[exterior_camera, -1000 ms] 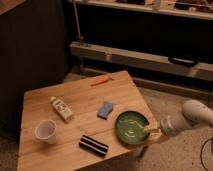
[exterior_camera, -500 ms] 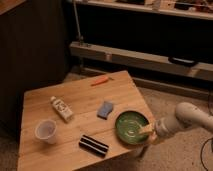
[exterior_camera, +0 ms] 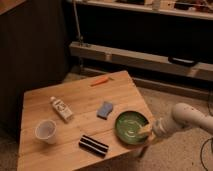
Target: Pick up the ceramic bowl
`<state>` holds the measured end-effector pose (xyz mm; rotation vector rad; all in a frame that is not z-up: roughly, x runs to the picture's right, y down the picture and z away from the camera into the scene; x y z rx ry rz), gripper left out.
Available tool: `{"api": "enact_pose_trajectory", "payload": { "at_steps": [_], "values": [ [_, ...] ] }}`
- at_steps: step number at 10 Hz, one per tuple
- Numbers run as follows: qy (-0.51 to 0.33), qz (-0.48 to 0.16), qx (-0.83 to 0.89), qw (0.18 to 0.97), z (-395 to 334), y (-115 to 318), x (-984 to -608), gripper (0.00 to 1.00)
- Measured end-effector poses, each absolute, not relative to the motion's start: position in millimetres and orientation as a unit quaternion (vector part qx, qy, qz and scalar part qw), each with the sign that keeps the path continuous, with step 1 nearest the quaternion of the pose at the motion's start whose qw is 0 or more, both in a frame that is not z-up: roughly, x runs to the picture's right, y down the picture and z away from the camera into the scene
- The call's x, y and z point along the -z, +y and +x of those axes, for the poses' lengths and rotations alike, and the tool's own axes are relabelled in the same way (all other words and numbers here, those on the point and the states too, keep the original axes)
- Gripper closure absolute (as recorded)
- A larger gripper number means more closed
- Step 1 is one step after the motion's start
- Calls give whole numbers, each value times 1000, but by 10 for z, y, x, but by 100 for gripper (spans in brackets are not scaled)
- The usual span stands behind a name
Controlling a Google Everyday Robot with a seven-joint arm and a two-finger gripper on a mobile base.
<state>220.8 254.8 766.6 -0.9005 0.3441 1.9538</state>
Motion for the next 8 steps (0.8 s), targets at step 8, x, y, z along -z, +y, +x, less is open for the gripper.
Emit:
{"api": "enact_pose_trajectory", "payload": {
  "at_steps": [8],
  "values": [
    [147,-359,-801,456,2242,2547,-7724,62]
  ]
}}
